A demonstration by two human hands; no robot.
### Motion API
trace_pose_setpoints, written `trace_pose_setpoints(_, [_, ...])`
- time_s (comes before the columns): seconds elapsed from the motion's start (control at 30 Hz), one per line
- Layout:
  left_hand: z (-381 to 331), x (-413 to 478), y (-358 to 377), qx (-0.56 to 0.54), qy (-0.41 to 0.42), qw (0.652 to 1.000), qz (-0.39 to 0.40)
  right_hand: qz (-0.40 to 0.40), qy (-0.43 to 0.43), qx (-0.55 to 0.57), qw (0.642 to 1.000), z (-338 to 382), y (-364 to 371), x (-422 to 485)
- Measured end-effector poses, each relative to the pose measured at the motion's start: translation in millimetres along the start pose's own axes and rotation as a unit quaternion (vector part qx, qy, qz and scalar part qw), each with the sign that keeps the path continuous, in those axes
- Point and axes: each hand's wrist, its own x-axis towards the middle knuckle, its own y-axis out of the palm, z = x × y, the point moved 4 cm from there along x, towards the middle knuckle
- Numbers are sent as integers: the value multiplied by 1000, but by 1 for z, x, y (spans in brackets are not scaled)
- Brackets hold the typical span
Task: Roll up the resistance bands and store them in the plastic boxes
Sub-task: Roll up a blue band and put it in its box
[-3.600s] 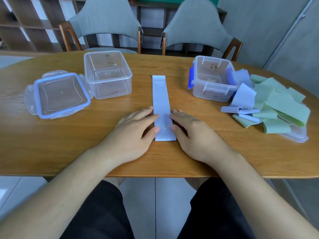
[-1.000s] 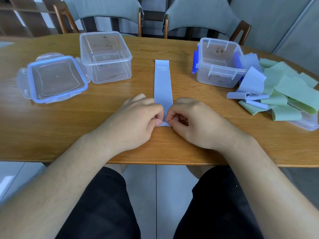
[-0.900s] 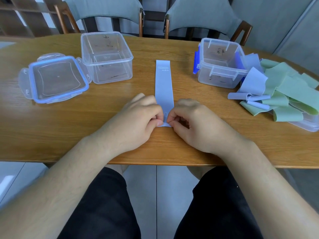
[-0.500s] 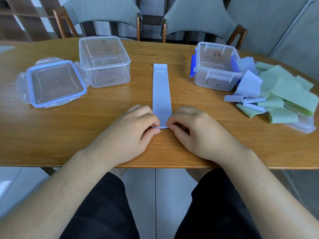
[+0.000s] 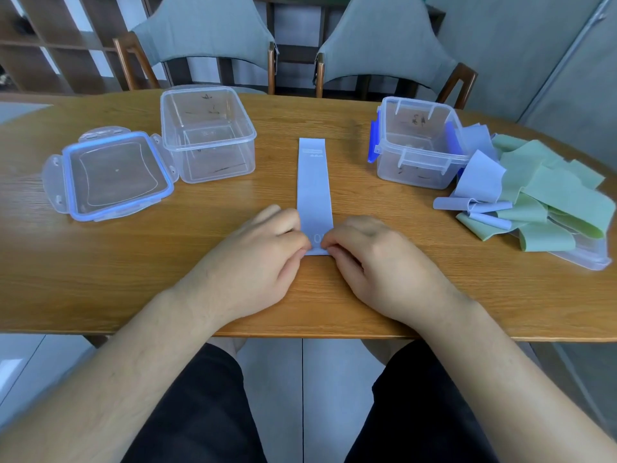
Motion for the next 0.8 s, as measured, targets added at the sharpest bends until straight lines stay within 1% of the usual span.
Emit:
trace_pose_setpoints(0.13, [3, 0, -2, -24, -17, 1000, -10, -6, -4, 19, 1000, -3, -3, -2])
trace_pose_setpoints(0.37, [3, 5, -2, 11, -2, 1000, 1, -13, 26, 15, 999, -9, 3, 4])
trace_pose_setpoints(0.6, [7, 6, -1, -10, -17, 1000, -6, -12, 33, 18, 999, -8, 0, 5])
trace_pose_setpoints(0.73, [7, 7, 0, 1, -3, 1000, -9, -17, 47, 25, 998, -13, 1, 8])
trace_pose_setpoints(0.8, [10, 7, 1, -4, -5, 1000, -14, -7, 50, 29, 998, -15, 2, 12])
